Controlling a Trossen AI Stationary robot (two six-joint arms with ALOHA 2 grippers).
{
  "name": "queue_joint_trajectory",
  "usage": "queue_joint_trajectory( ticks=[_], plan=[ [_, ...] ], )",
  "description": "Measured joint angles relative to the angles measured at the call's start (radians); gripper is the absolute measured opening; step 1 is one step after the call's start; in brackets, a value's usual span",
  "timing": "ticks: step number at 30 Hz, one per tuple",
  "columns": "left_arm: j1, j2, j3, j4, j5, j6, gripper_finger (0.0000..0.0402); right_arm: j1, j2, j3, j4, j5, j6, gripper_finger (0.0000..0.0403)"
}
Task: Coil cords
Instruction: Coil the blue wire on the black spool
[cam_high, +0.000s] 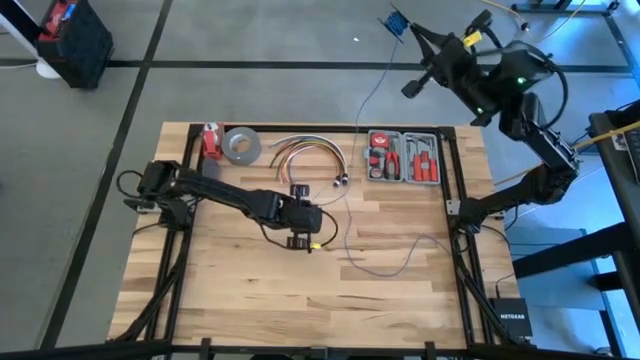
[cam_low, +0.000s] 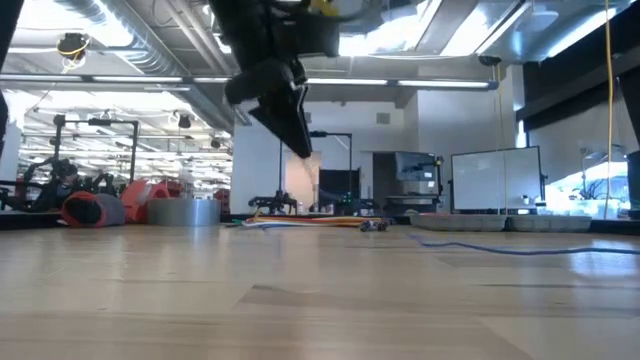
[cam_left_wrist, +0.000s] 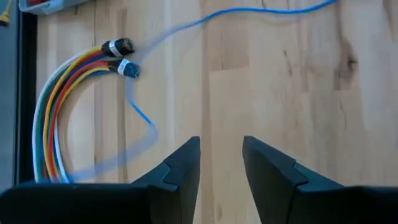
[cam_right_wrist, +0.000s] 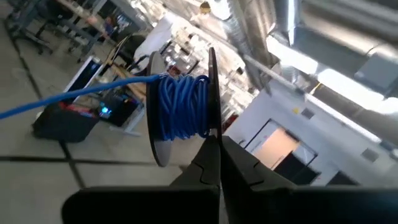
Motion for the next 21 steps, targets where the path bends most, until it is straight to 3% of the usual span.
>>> queue_joint_trajectory(
  ticks=[10,21],
  plan=[
    [0.058,0.016,-0.001,-0.053,-0.007,-0.049,0.0116,-0.134,0.025,0.0,-0.074,-0.049,0.095,0.0001],
    [0.162,-0.003,0.051,-0.183,-0.001,-0.055,0.0134,-0.143,0.079,0.0,-0.07,-0.095,0.12,0.0001]
  ],
)
